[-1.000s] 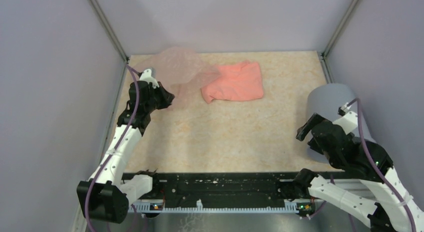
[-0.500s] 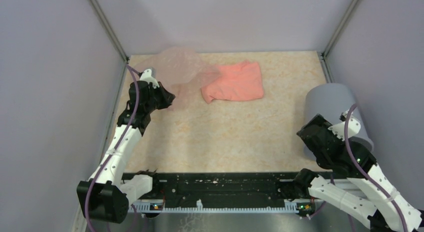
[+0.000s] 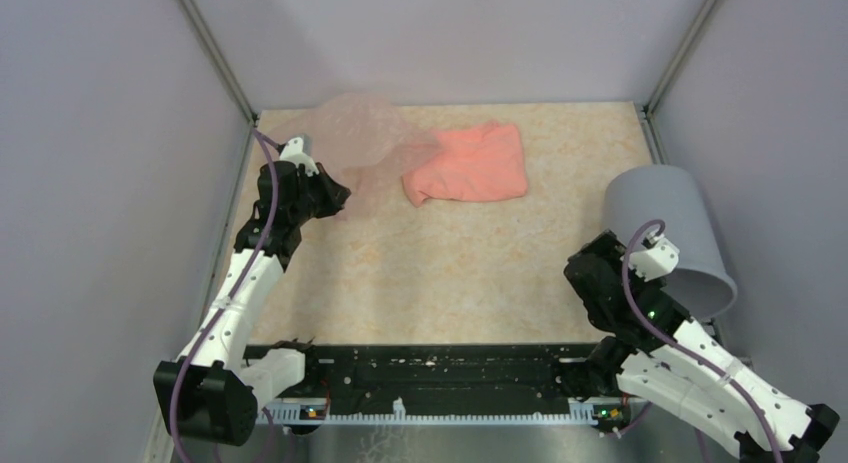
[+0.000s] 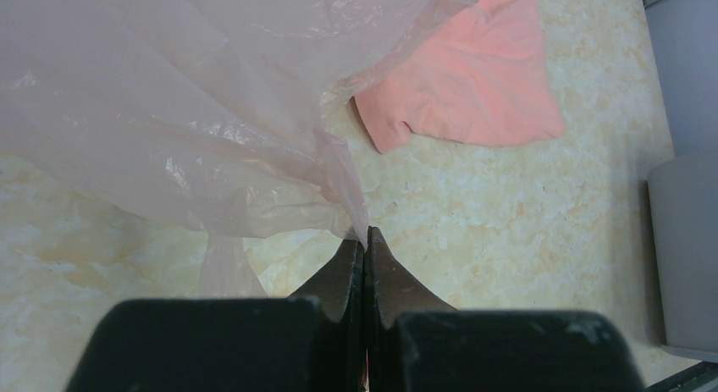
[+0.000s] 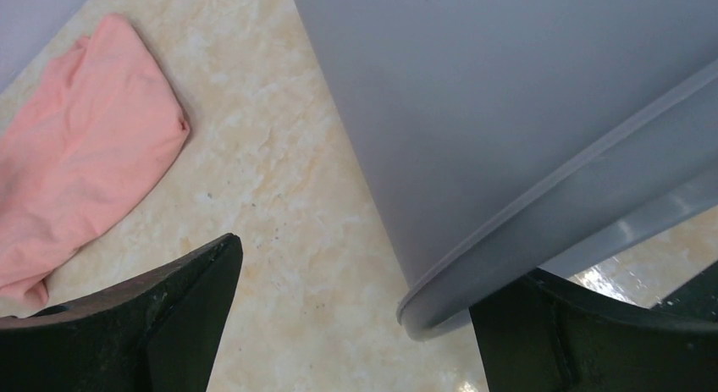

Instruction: Put the trash bags into the trash bin

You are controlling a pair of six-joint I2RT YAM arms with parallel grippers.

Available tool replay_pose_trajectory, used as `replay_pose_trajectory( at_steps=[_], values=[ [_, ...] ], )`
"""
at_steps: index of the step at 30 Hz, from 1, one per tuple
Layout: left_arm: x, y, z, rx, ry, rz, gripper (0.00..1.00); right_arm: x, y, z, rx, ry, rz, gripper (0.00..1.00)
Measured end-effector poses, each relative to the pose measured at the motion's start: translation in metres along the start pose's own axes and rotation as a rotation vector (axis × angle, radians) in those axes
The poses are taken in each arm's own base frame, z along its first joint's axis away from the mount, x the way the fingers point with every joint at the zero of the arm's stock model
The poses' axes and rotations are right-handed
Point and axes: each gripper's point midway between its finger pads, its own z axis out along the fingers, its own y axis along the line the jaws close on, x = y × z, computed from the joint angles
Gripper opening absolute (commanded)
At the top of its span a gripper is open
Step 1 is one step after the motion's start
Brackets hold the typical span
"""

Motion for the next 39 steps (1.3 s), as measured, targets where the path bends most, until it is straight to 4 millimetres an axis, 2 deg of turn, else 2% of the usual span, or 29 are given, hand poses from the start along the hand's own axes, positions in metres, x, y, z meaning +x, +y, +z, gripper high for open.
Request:
replay_pose_trajectory(
  at_steps=[3,6,13,16,21,26,33,39],
  values=[
    [0.000,0.000,0.000,0.000,0.000,0.000,0.00,0.005,0.001,0.008,-0.009,-0.034,0.004,0.86],
    [0.000,0.000,0.000,0.001,0.000,0.000,0.00,0.004,0.007,0.014,-0.031,-0.075,0.010,0.72],
    [0.000,-0.001,0.000,0.004,0.002,0.000,0.00,-0.011,0.022,0.019,-0.062,-0.147,0.006,0.20],
    [0.001,-0.001,0.001,0.005,0.005,0.000,0.00,-0.019,0.030,0.018,-0.075,-0.166,-0.006,0.02],
    [0.001,-0.001,0.001,0.006,0.006,-0.001,0.00,-0.033,0.043,0.013,-0.085,-0.168,-0.082,0.00],
    [0.002,0.000,0.002,0.006,0.011,-0.002,0.00,-0.062,0.063,0.002,-0.104,-0.180,-0.133,0.00],
    [0.004,0.000,0.004,0.008,0.019,-0.003,0.00,-0.103,0.114,-0.021,-0.210,-0.150,-0.195,0.00],
    [0.004,0.000,0.004,0.008,0.020,-0.003,0.00,-0.112,0.153,-0.037,-0.321,-0.062,-0.311,0.00]
  ],
)
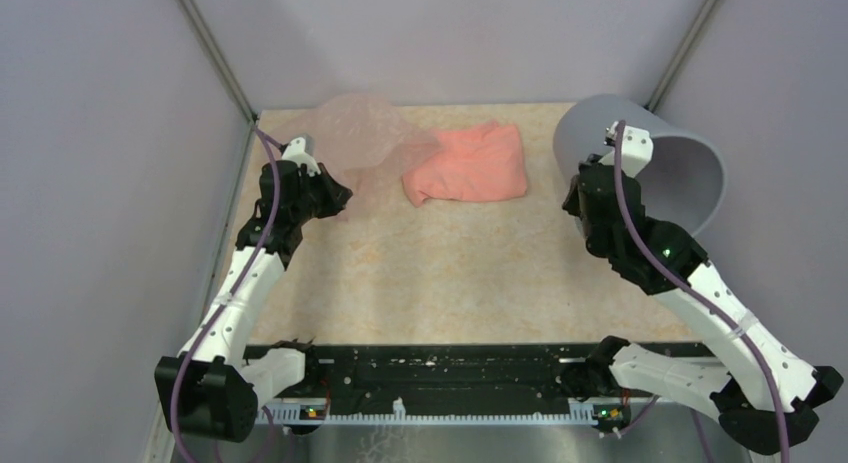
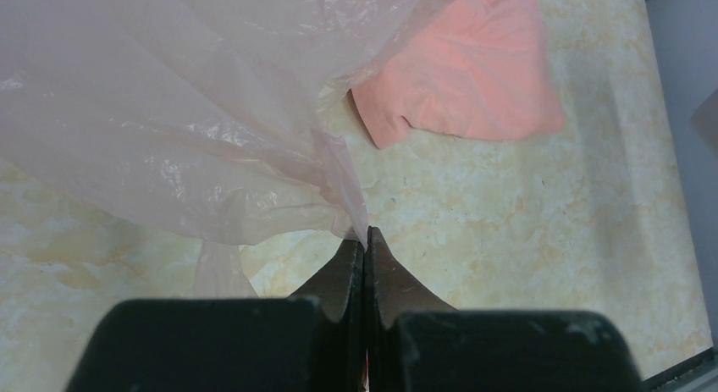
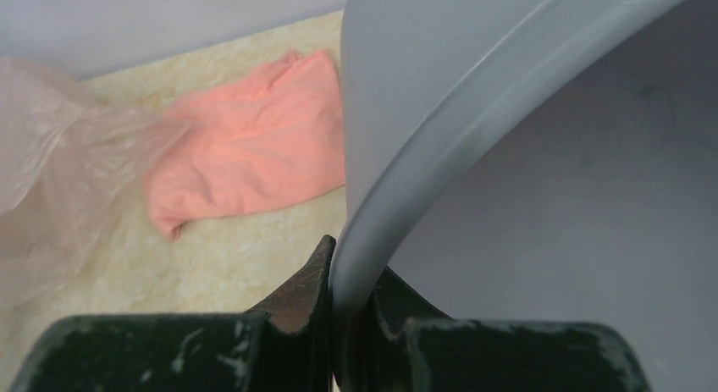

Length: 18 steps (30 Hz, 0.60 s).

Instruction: Put the trash bags into the trash bin

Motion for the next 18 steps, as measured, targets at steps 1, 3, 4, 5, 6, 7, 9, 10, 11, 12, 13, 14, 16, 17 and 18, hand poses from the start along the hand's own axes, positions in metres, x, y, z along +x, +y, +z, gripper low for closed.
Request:
replay_pose_trajectory(
  at_steps=[1,3,4,5,6,7,9,10,11,12,13,14,16,17,18],
  values=[
    [0.000,0.000,0.000,0.001,0.000,0.000,0.00,-0.002,0.005,-0.001,-0.020,0.014,-0.012,0.00],
    [0.000,0.000,0.000,0.001,0.000,0.000,0.00,-0.006,0.019,-0.003,-0.071,0.055,-0.042,0.00],
    [0.000,0.000,0.000,0.001,0.000,0.000,0.00,-0.006,0.026,-0.004,-0.099,0.078,-0.059,0.00],
    [0.000,0.000,0.000,0.001,0.000,0.000,0.00,-0.005,0.031,-0.005,-0.120,0.096,-0.071,0.00],
    [0.000,0.000,0.000,0.001,0.000,0.000,0.00,-0.004,0.037,-0.005,-0.143,0.121,-0.087,0.00],
    [0.000,0.000,0.000,0.001,0.000,0.000,0.00,-0.002,0.043,-0.006,-0.166,0.147,-0.103,0.00],
    [0.000,0.000,0.000,0.001,-0.001,0.000,0.00,0.002,0.055,-0.008,-0.208,0.200,-0.133,0.00],
    [0.000,0.000,0.000,0.001,0.000,0.000,0.00,0.005,0.060,-0.008,-0.227,0.225,-0.146,0.00],
    [0.000,0.000,0.000,0.001,0.000,0.000,0.00,0.008,0.064,-0.009,-0.240,0.244,-0.157,0.00],
    [0.000,0.000,0.000,0.000,-0.001,0.001,0.00,0.011,0.067,-0.010,-0.255,0.268,-0.172,0.00],
    [0.000,0.000,0.000,0.001,0.000,0.000,0.00,0.014,0.071,-0.012,-0.271,0.293,-0.187,0.00],
    [0.000,0.000,0.000,0.001,0.000,0.000,0.00,0.017,0.073,-0.014,-0.285,0.315,-0.199,0.00],
    [0.000,0.000,0.000,0.001,-0.001,0.001,0.00,0.021,0.078,-0.019,-0.312,0.356,-0.224,0.00],
    [0.000,0.000,0.000,0.002,0.000,0.000,0.00,0.023,0.080,-0.022,-0.324,0.380,-0.239,0.00],
    [0.000,-0.001,0.000,0.004,0.000,0.000,0.00,0.023,0.082,-0.024,-0.336,0.398,-0.252,0.00]
  ],
)
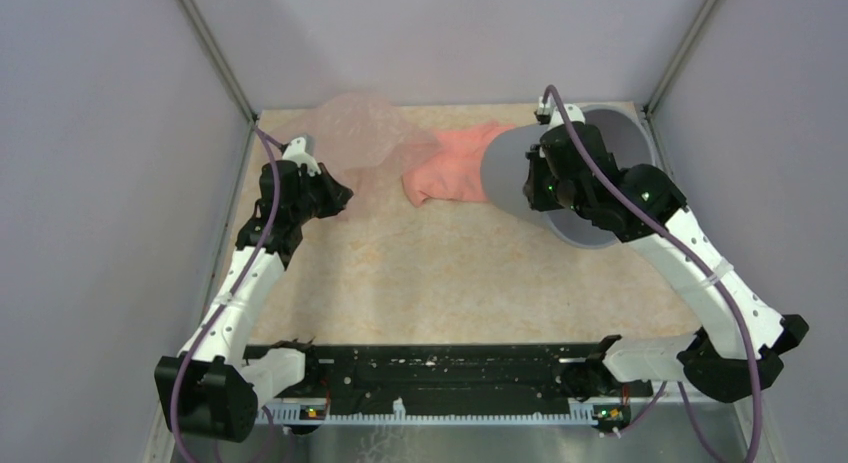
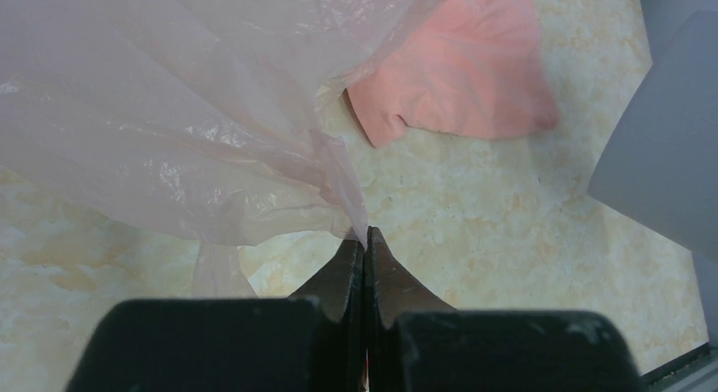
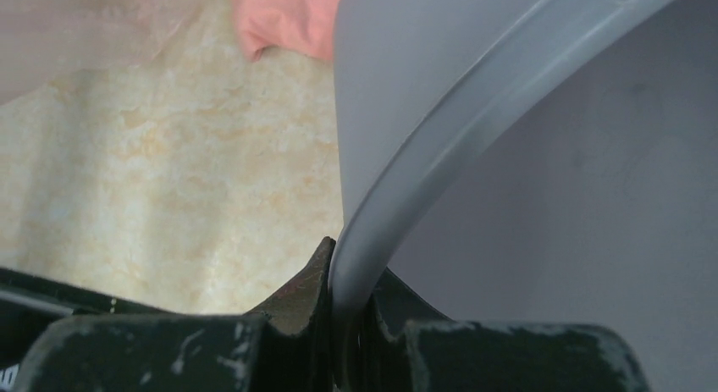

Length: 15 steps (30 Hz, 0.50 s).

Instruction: Put the trash bags into the trash bin

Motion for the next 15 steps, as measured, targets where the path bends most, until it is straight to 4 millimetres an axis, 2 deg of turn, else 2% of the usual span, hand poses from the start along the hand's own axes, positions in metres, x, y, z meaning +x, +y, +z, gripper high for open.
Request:
replay_pose_trajectory(
  at_steps=[7,15],
  values=[
    [0.002,-0.001,0.001,0.011,0.009,0.000,0.00,0.007,0.031,-0.005,-0.099,0.104,-0.097,0.00],
    [0.002,-0.002,0.001,0.013,0.009,0.000,0.00,0.044,0.055,-0.006,-0.170,0.265,-0.222,0.00]
  ],
)
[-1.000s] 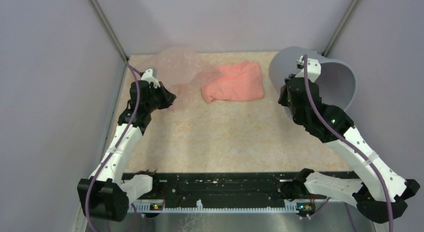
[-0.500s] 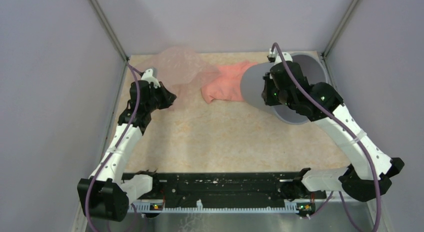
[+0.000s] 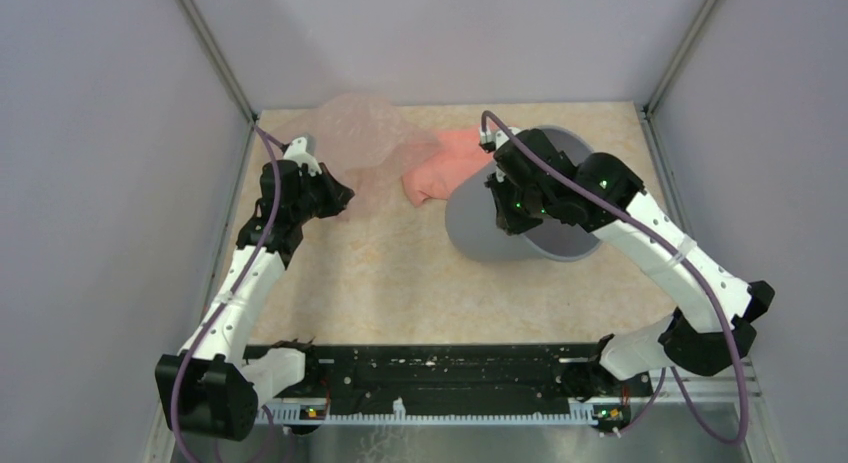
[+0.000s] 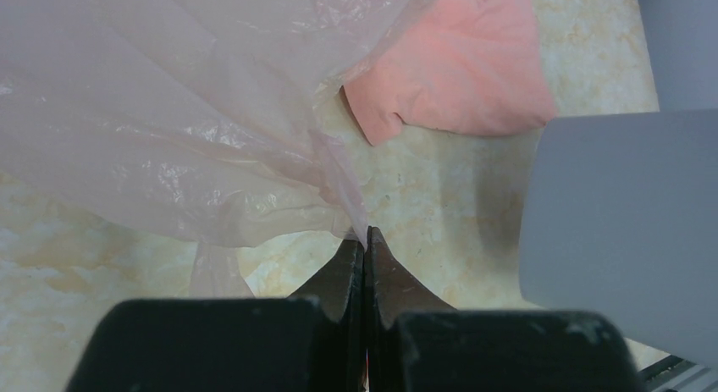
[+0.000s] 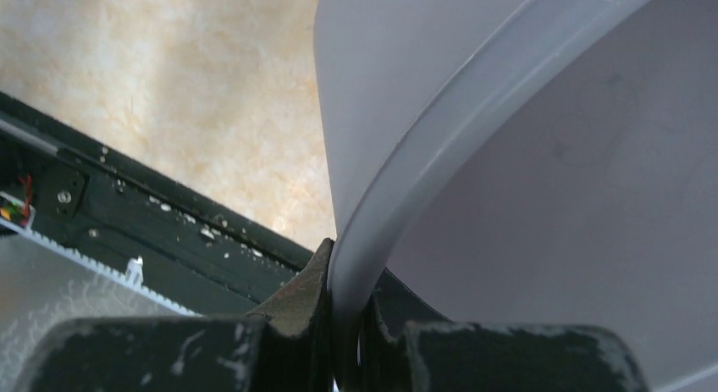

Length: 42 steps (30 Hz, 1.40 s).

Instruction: Put the trash bags into the trash bin

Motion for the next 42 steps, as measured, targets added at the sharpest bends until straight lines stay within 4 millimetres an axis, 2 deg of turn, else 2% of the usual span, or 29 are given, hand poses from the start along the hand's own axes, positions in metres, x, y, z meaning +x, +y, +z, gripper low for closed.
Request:
replay_pose_trajectory(
  at_steps=[8,13,25,37,42],
  values=[
    [0.001,-0.002,0.000,0.010,0.005,0.000,0.00,0.027,0.009,-0.004,-0.017,0.102,-0.078,0.00],
    [0.001,-0.002,0.000,0.014,0.006,0.000,0.00,0.038,0.019,0.003,-0.020,0.162,-0.138,0.00],
    [0.001,-0.003,0.000,0.015,0.006,0.000,0.00,0.041,0.046,0.030,-0.026,0.223,-0.241,0.00],
    [0.001,-0.003,0.000,0.015,0.006,0.000,0.00,0.024,0.084,0.051,-0.073,0.200,-0.319,0.29],
    [0.001,-0.003,0.000,0.015,0.006,0.000,0.00,0.020,0.099,0.051,-0.105,0.186,-0.352,0.36]
  ],
)
